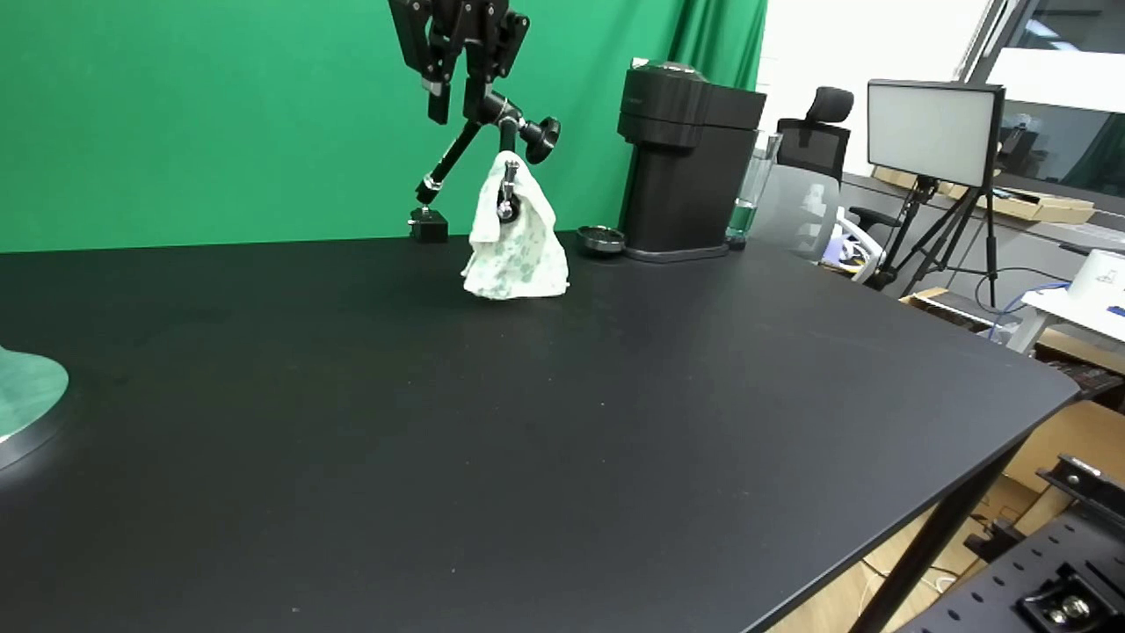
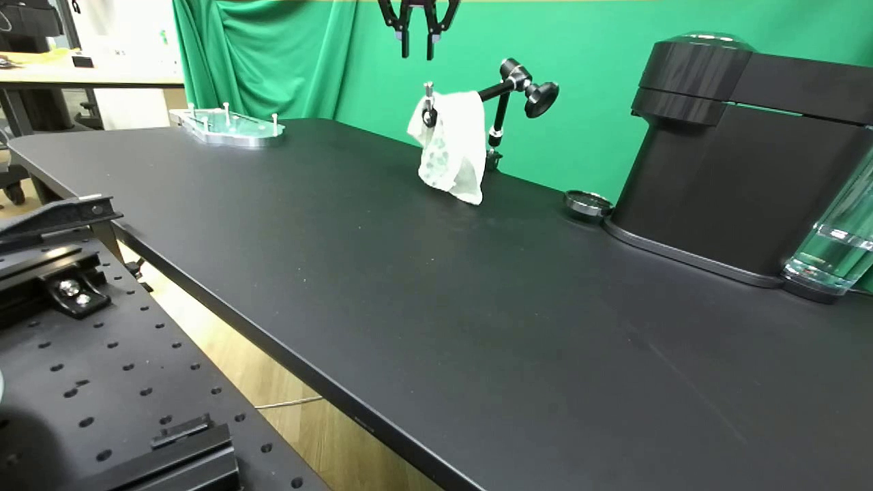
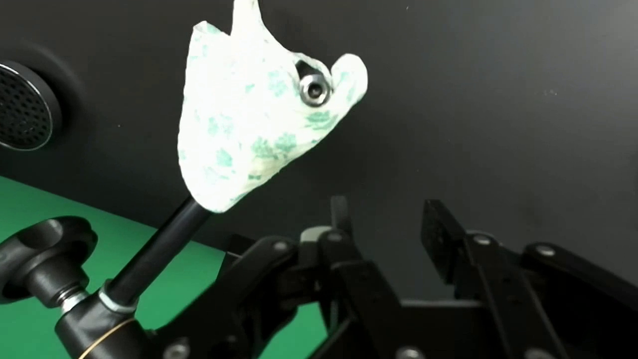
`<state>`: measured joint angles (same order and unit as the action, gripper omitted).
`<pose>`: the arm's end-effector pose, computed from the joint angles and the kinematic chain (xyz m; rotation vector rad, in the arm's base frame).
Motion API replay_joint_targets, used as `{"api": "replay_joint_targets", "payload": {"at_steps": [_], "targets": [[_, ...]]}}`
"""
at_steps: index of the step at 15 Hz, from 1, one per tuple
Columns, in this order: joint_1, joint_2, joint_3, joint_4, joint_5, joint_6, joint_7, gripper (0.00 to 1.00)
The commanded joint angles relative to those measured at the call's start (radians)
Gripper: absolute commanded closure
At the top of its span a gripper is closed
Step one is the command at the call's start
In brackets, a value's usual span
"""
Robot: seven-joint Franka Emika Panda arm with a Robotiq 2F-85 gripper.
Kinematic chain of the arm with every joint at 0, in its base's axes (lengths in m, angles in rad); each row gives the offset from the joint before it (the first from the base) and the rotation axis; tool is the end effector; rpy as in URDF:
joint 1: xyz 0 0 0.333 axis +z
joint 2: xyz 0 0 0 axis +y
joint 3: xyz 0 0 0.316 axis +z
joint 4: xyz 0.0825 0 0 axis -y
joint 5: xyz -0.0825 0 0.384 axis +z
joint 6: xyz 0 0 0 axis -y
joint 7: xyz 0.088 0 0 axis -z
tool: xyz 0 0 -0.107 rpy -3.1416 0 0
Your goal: Take the white cloth from the table and put it on the black rod
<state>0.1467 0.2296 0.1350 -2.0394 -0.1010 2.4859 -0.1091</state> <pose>0.5850 0.1669 0.3539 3.0208 0.7029 0.3462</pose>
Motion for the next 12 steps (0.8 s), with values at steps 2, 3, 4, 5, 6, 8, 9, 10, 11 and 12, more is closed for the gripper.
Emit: {"api": "replay_joint_targets", "payload": {"at_steps": [2,3,4,5,6,8,9,10,11,12], "targets": [[0.007,0.03,0.0,0.059,-0.006,-0.086,0.011,0.2],[0.008,0.03,0.002,0.062,-0.006,-0.098,0.004,0.12],[0.011,0.026,0.004,0.06,-0.012,-0.108,-0.002,0.06],[0.015,0.02,0.007,0.052,-0.022,-0.106,-0.009,0.01],[0.026,0.011,0.004,0.041,-0.054,-0.102,0.002,0.0],[0.046,-0.001,0.0,0.024,-0.115,-0.094,0.026,0.0],[0.055,-0.007,0.001,0.018,-0.132,-0.11,0.037,0.0],[0.063,-0.009,0.002,0.017,-0.146,-0.136,0.046,0.0],[0.07,-0.012,0.007,0.015,-0.148,-0.175,0.047,0.0],[0.076,-0.015,0.012,0.011,-0.148,-0.206,0.044,0.0]]}}
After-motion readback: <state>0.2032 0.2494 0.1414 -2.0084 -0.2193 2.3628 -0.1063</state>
